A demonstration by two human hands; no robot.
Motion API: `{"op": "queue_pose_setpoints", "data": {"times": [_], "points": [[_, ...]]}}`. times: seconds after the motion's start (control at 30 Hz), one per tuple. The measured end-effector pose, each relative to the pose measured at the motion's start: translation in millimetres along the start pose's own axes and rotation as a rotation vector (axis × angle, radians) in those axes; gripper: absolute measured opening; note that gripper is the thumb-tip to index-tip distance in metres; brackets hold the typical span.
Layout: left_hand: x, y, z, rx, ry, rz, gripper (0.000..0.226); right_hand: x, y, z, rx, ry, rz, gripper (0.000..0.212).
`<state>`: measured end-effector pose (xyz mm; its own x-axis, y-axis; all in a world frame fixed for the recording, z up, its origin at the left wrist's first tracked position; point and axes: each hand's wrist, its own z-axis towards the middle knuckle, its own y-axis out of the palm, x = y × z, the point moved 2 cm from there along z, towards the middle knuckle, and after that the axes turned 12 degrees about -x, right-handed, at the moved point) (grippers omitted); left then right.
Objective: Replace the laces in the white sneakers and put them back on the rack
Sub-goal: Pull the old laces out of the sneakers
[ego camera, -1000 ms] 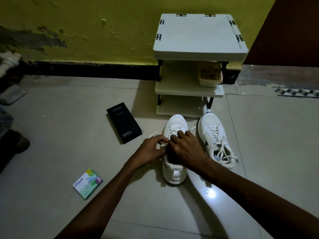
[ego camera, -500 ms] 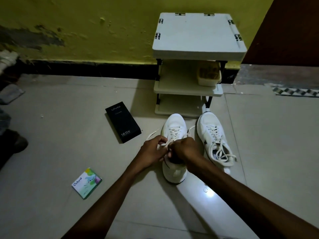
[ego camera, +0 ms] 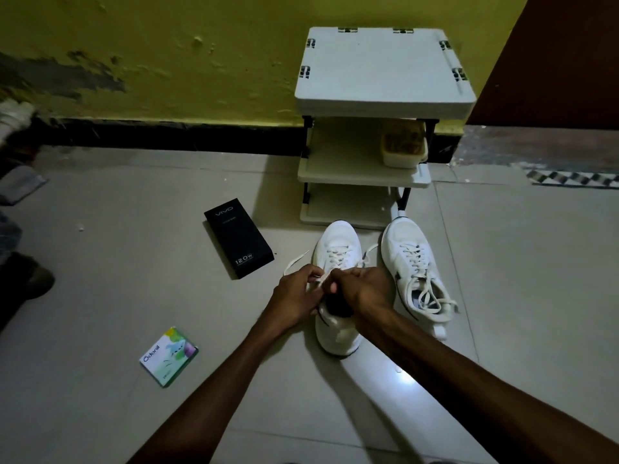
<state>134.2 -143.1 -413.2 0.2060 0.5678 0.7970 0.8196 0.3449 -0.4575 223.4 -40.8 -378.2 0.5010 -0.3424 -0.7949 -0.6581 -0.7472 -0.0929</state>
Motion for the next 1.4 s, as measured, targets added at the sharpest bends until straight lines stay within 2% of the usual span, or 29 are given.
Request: {"op": "queue_pose_setpoints", "data": {"times": [0.03, 0.13, 0.17, 0.23, 0.27, 0.33, 0.43, 0.5, 0.6, 0.67, 0.77, 0.8, 0.83, 0.87, 0.93, 1.0, 1.07, 1.17, 1.27, 1.4], "points": [[1, -2, -1, 0.013, -0.008, 0.033, 0.030, -8, -6, 4, -0.049, 0.025, 0.057, 0.025], [-3, -7, -6, 0.030, -0.056, 0.066, 0.034, -29, -22, 20, -0.367, 0.174, 0.424, 0.035], [-4, -8, -8, 0.028, -0.062, 0.068, 0.035, -31, -24, 22, -0.419, 0.189, 0.516, 0.036], [-3, -8, -8, 0.038, -0.056, 0.108, 0.036, -24, -22, 21, -0.431, 0.171, 0.519, 0.031], [-2, -8, -8, 0.044, -0.055, 0.118, 0.036, -18, -21, 18, -0.397, 0.146, 0.413, 0.028], [4, -6, -7, 0.044, -0.047, 0.118, 0.035, -6, -20, 18, -0.268, 0.060, -0.003, 0.027], [10, -2, -4, 0.042, -0.022, 0.136, 0.032, 0, -17, 19, -0.093, -0.174, -0.596, 0.035], [14, 1, -3, 0.048, -0.035, 0.164, 0.031, -1, -12, 15, -0.047, -0.229, -0.716, 0.031], [17, 2, -3, 0.066, -0.044, 0.212, 0.031, -1, -11, 10, -0.019, -0.194, -0.716, 0.030], [19, 2, -4, 0.073, -0.046, 0.214, 0.032, -2, -11, 9, -0.034, -0.220, -0.875, 0.036], [22, 3, -4, 0.081, -0.054, 0.251, 0.034, -16, -13, 12, -0.086, -0.321, -1.127, 0.026], [22, 4, -4, 0.080, -0.052, 0.264, 0.034, -26, -17, 13, -0.103, -0.347, -1.145, 0.024], [22, 5, -4, 0.078, -0.045, 0.272, 0.034, -39, -23, 15, -0.120, -0.358, -1.060, 0.026], [21, 6, -5, 0.080, -0.041, 0.273, 0.033, -52, -32, 14, -0.162, -0.330, -0.854, 0.028], [19, 6, -6, 0.093, -0.039, 0.260, 0.033, -66, -46, 12, -0.284, -0.182, -0.277, 0.029], [18, 6, -7, 0.109, -0.046, 0.236, 0.034, -59, -51, 7, -0.312, -0.028, 0.040, 0.031], [20, 8, -7, 0.107, -0.048, 0.242, 0.034, -40, -49, 9, -0.285, 0.022, 0.001, 0.035], [23, 9, -4, 0.091, -0.029, 0.258, 0.033, -14, -40, 16, -0.285, -0.063, -0.387, 0.046], [24, 9, -2, 0.072, -0.050, 0.283, 0.033, -1, -31, 23, -0.159, -0.245, -0.796, 0.044], [26, 7, -2, 0.077, -0.049, 0.328, 0.027, 6, -20, 25, -0.077, -0.306, -0.744, 0.032]]}}
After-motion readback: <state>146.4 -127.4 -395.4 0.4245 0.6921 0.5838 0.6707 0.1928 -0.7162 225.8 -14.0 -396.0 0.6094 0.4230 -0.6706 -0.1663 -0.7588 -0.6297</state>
